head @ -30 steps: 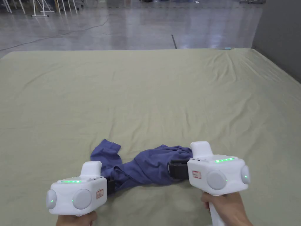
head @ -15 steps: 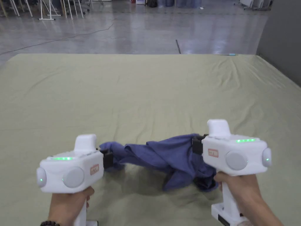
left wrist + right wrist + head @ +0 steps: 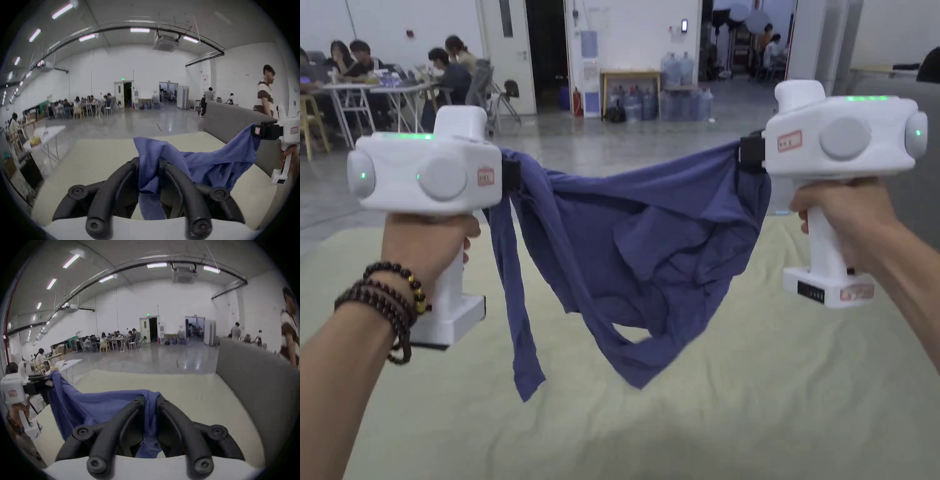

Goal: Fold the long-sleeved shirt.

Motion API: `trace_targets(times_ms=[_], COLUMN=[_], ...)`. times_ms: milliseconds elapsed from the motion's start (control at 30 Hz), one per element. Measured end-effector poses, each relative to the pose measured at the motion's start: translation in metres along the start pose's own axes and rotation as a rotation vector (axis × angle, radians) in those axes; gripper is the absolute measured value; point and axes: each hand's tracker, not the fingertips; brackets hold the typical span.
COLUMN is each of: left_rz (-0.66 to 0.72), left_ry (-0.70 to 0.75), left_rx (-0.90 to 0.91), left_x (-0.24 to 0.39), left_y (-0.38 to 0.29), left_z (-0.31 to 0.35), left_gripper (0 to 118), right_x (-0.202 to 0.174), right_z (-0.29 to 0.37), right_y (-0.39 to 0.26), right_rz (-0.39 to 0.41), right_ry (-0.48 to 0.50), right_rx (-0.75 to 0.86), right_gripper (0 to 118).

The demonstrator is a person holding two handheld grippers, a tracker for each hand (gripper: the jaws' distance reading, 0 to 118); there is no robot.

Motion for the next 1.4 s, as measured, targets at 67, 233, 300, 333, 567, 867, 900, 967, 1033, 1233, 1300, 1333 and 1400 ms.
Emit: trace_targets(times_ms=[67,233,300,333,567,867,900,967,1033,1233,1300,1333,1400], left_rz=[0.02,0.038,0.028,0.019,-0.016,0.082,0.091,0.099,0.136,0.217,0.19,0.186,0.19], left_ry=[0.023,0.033,0.026,0.024,-0.004,-0.044,-0.047,-0.06,-0.081,-0.069,-0.045,-0.043,-0.039], left_rx=[0.015,0.103,0.096,0.089,-0.129,-0.402,-0.391,-0.359,-0.321,-0.296,-0.313,-0.325,-0.342], left_x=[-0.009,-0.012,-0.009,-0.006,0.012,0.024,0.02,0.02,0.02,0.032,0.039,0.042,0.047], left_y=[0.032,0.079,0.077,0.07,-0.073,-0.254,-0.256,-0.254,-0.254,-0.308,-0.335,-0.349,-0.373], left_z=[-0.011,-0.022,-0.03,-0.035,-0.094,-0.107,-0.101,-0.077,-0.046,0.077,0.116,0.138,0.177], left_gripper=[19,19,19,18,19,19,19,19,19,19,19,19,19], right_x=[0.003,0.003,0.003,0.003,-0.003,-0.006,-0.004,-0.002,-0.002,-0.02,-0.024,-0.027,-0.034], right_z=[-0.012,-0.035,-0.049,-0.056,-0.13,-0.165,-0.159,-0.135,-0.107,0.004,0.038,0.056,0.091], right_y=[0.031,0.068,0.061,0.052,-0.101,-0.288,-0.288,-0.281,-0.277,-0.323,-0.349,-0.362,-0.387], right_rz=[0.038,0.072,0.064,0.047,-0.024,-0.101,-0.101,-0.117,-0.141,-0.072,-0.079,-0.091,-0.108], right_ry=[-0.016,-0.07,-0.08,-0.08,-0.033,-0.011,-0.01,0.001,0.013,0.025,0.029,0.026,0.028], right_rx=[0.026,0.075,0.073,0.068,-0.173,-0.449,-0.445,-0.407,-0.382,-0.404,-0.427,-0.441,-0.468], right_gripper=[16,16,16,16,16,16,16,16,16,16,16,16,16])
